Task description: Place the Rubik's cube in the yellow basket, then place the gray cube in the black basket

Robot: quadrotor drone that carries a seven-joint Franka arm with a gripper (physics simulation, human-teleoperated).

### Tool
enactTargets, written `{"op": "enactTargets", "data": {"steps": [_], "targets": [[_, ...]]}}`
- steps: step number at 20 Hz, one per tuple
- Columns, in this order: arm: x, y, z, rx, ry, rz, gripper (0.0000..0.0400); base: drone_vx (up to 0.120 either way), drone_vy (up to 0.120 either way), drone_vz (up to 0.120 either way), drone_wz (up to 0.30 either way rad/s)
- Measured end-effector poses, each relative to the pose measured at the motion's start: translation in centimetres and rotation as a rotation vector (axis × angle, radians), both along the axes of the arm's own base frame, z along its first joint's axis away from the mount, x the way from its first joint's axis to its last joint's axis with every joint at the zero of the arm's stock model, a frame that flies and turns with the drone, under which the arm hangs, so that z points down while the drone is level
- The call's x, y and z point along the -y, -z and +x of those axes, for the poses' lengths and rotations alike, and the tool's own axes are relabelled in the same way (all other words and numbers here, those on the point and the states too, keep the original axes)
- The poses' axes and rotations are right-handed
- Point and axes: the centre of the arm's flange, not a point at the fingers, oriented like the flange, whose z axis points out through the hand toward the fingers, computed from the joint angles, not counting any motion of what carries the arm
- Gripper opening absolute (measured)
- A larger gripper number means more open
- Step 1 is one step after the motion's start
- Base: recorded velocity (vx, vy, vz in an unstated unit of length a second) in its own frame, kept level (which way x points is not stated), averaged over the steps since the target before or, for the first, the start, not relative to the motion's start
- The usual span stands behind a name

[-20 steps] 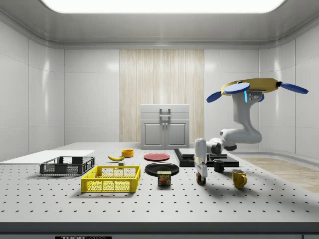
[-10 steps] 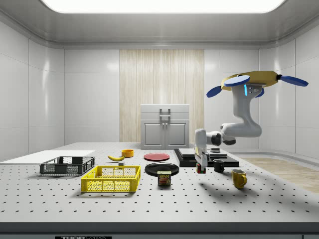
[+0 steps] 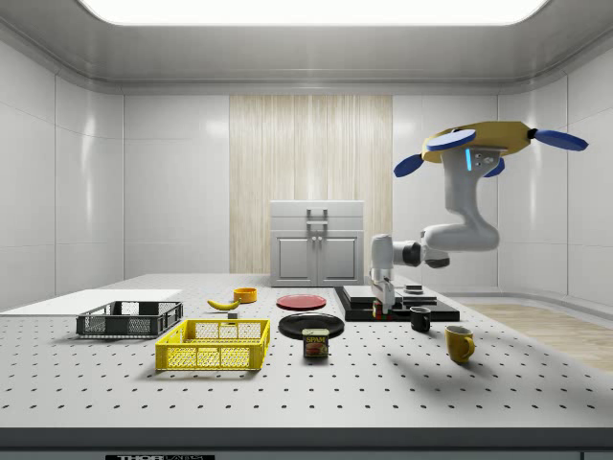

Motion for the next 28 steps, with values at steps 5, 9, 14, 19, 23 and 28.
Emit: {"op": "enactTargets", "data": {"steps": [5,9,14,19,23,28], "targets": [[0.0,0.03,0.0,0.0,0.001,0.0,0.0287,0.12,0.0,0.0,0.0],[0.0,0.04,0.0,0.0,0.002,0.0,0.0287,0.12,0.0,0.0,0.0],[0.0,0.04,0.0,0.0,0.002,0.0,0.0287,0.12,0.0,0.0,0.0],[0.0,0.04,0.0,0.0,0.002,0.0,0.0287,0.12,0.0,0.0,0.0],[0.0,0.04,0.0,0.0,0.002,0.0,0.0287,0.12,0.0,0.0,0.0],[0.0,0.04,0.0,0.0,0.002,0.0,0.0287,0.12,0.0,0.0,0.0]]}}
